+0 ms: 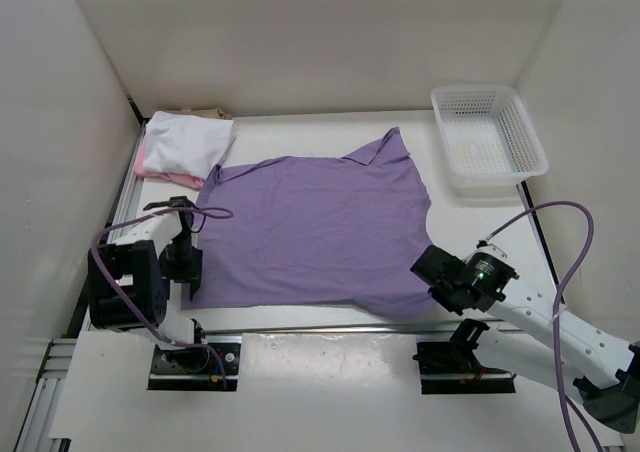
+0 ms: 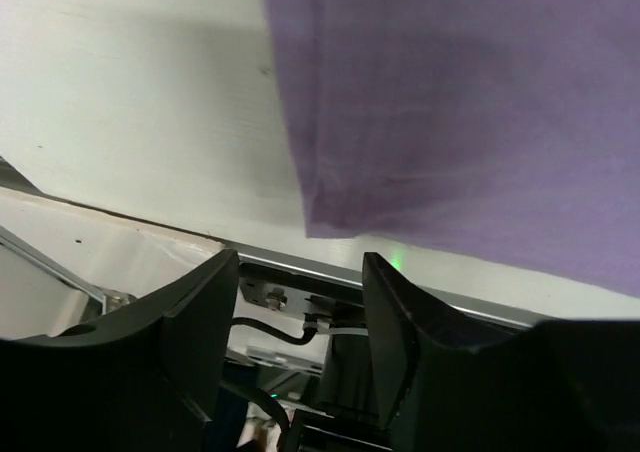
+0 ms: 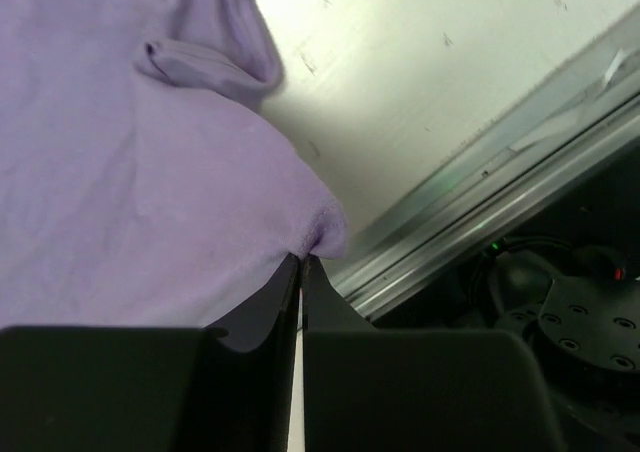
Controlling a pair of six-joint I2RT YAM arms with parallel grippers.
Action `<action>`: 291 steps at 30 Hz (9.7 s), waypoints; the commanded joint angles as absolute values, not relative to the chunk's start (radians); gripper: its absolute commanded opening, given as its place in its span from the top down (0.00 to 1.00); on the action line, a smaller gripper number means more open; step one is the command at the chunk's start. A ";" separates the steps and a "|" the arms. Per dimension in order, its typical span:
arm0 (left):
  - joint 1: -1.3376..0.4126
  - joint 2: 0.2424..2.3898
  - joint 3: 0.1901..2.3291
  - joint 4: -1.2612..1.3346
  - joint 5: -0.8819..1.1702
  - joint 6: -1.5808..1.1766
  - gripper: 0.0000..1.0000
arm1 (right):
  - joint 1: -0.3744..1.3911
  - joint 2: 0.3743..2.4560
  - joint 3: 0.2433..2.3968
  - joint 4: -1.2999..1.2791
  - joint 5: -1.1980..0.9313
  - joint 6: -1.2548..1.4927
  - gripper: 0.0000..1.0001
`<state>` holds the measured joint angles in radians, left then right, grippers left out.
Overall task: Fold and stack the t-shirts
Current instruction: Flatten out the tshirt, then grap the side of the flattened tshirt closest away from the robot with both arms, then fold the flattened tshirt in 1/3 of the way
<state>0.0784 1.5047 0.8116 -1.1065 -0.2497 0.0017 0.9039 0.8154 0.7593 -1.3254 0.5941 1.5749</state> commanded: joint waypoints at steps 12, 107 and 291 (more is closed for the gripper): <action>0.077 1.608 1.037 -1.015 -0.180 0.000 0.36 | 0.908 0.815 0.733 -1.404 0.571 1.644 1.00; 0.192 1.967 1.350 -1.015 0.008 0.000 0.28 | 0.290 1.237 0.833 -0.735 0.215 0.712 0.31; -0.879 2.260 1.973 -0.847 -0.040 0.000 0.34 | 0.210 0.841 0.390 -0.945 0.178 1.072 1.00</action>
<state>-0.8810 2.2765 1.9713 -0.8532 0.0082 0.0082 0.2104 0.8368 0.4103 -0.9123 0.1410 1.0729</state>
